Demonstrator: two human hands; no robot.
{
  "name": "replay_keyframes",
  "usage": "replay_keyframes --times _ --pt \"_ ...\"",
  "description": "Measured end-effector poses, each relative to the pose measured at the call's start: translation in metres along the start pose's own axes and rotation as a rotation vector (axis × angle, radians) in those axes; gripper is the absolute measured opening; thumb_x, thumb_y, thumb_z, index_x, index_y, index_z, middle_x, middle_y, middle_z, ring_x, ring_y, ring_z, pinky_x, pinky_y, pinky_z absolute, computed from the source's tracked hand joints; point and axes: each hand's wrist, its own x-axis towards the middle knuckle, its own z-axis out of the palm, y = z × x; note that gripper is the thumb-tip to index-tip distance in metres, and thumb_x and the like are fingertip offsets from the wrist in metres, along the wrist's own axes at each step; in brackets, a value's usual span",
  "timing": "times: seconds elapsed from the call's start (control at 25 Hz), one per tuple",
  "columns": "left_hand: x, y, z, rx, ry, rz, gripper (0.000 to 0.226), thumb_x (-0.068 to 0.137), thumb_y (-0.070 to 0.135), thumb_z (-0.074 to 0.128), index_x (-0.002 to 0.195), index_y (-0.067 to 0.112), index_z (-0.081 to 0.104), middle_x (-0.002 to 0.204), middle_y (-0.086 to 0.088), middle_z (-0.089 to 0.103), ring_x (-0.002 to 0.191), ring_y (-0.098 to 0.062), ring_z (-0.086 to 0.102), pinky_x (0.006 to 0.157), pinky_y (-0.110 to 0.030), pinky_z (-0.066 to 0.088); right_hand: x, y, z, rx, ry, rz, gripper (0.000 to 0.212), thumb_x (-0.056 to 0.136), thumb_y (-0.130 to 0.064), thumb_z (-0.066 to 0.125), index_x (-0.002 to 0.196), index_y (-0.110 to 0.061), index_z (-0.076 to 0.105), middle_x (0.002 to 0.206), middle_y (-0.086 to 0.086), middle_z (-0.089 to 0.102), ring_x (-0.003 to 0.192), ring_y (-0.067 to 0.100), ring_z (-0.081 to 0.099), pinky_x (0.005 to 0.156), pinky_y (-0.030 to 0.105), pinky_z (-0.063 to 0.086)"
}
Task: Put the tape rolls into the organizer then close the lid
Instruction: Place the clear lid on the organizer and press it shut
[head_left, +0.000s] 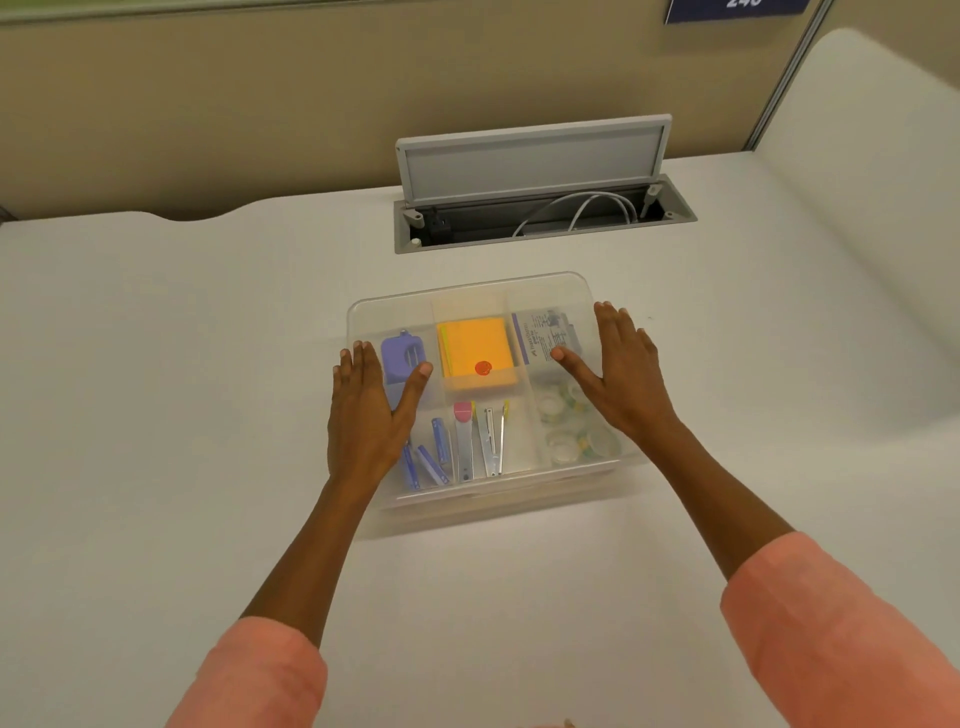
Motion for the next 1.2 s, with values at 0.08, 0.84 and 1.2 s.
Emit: replay_keyframes --times 0.08,0.84,1.2 --pt "0.001 -0.002 0.000 0.044 -0.011 0.024 0.075 0.089 0.053 0.033 0.143 0.010 0.006 0.156 -0.011 0.007 0.144 -0.025 0.002 0.116 -0.040 0.006 -0.006 -0.004 0.000 -0.085 0.021 -0.020 0.086 0.081 -0.065 0.031 0.144 -0.012 0.009 0.157 0.012 0.006 0.144 0.027 0.003 0.117 0.046 0.004" --pt "-0.025 -0.004 0.018 0.186 -0.052 0.196 0.104 0.064 0.080 -0.012 0.144 0.016 0.002 0.157 -0.006 0.002 0.144 -0.020 -0.002 0.114 -0.032 -0.004 -0.040 -0.014 0.019 -0.225 -0.017 0.014 0.085 0.081 -0.072 0.021 0.144 -0.016 0.010 0.157 0.010 0.007 0.145 0.025 0.001 0.118 0.044 0.008" --pt "-0.026 -0.001 0.016 0.130 -0.023 0.207 0.096 0.071 0.078 0.000 0.144 0.017 0.010 0.157 -0.005 0.006 0.144 -0.022 0.002 0.115 -0.034 0.003 -0.041 -0.018 0.017 -0.217 -0.019 0.013 0.085 0.079 -0.070 0.022 0.144 -0.016 0.011 0.157 0.010 0.007 0.144 0.027 0.001 0.117 0.044 0.006"
